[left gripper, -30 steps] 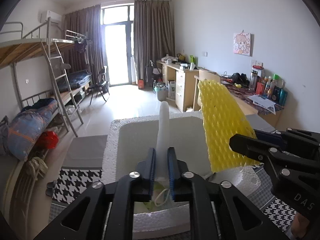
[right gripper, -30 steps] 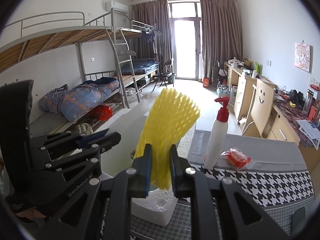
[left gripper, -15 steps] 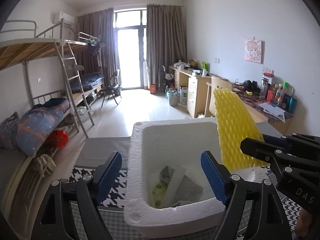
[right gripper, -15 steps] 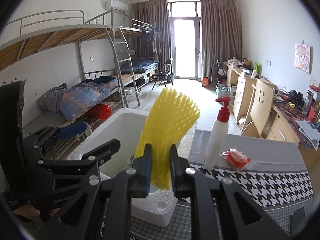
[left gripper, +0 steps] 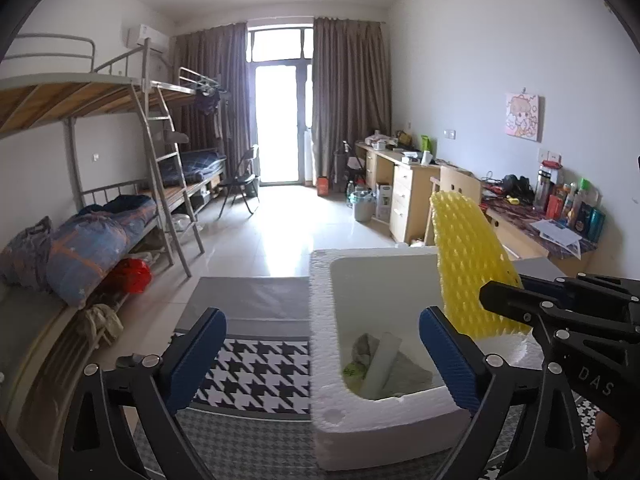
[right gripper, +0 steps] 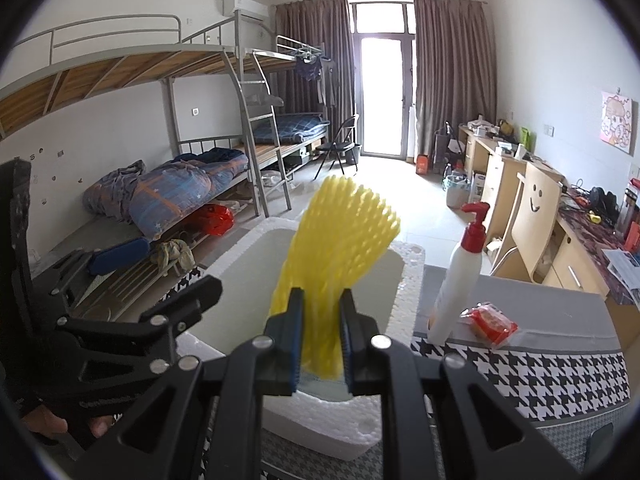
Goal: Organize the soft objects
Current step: 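Lower the yellow mesh sleeve into the box and open the right tool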
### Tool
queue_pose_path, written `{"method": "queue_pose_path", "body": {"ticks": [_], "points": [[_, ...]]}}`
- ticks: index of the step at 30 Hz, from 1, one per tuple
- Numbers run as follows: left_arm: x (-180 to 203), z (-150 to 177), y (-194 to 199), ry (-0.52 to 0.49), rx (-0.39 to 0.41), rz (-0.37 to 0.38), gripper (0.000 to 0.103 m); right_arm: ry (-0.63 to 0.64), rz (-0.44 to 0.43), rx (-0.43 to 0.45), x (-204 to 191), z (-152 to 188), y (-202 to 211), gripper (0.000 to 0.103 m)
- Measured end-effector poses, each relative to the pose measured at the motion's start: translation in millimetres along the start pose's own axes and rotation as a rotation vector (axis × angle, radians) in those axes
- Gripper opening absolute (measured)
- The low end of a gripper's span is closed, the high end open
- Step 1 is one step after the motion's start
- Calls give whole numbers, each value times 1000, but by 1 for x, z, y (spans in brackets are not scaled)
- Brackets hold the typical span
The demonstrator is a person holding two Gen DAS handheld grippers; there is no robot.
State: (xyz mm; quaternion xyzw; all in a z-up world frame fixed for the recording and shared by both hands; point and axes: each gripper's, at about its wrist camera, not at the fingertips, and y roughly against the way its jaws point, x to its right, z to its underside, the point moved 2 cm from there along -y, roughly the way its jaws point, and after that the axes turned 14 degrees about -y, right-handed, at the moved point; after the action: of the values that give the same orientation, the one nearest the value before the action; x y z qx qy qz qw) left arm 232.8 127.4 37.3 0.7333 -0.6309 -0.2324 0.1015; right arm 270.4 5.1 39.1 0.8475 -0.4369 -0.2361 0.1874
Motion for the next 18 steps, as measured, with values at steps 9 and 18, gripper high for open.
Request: {"method": "queue_pose_path", "body": {"ticks": [9,18], "points": [[-12,5,13,25,19,-45,99,4,-15,-20,-7,-1,-7,20],[-23,14,19,32,19,-76,99,-1,-10,-63,-12,1,-25,20]]}}
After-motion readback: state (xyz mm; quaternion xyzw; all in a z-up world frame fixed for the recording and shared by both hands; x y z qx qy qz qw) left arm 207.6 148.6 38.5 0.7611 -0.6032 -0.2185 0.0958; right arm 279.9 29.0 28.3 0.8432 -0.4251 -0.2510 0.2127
